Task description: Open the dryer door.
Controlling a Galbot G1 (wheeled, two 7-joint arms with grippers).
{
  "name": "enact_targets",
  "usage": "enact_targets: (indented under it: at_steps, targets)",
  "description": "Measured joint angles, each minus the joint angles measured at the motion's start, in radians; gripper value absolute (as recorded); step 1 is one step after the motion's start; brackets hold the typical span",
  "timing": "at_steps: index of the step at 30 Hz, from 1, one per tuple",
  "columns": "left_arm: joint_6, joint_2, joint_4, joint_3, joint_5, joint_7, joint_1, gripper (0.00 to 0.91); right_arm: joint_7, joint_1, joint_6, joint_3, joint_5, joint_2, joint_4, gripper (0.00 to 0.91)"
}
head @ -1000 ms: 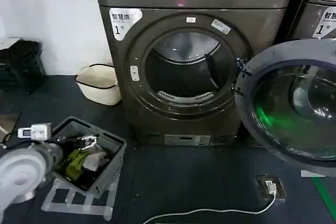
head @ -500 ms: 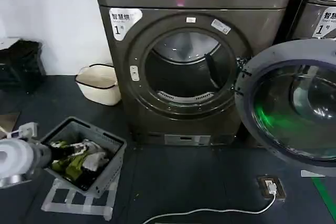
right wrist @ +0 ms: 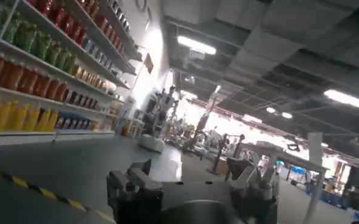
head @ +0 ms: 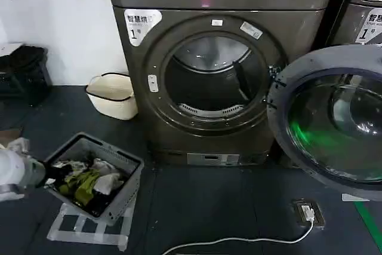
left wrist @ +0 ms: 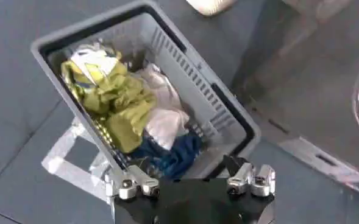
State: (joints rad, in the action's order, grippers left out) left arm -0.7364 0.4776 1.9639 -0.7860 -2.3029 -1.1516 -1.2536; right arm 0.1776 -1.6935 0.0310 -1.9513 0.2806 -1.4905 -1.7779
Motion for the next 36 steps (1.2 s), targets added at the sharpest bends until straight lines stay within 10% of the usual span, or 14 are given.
enact_targets:
  at_steps: [36]
  targets:
    - [0.0,-0.008,-0.049,0.002,-0.001,0.005,0.024,0.907,-0.018,-0.001,-0.016,-0.008,0.007,-0.014,0.005,0.907]
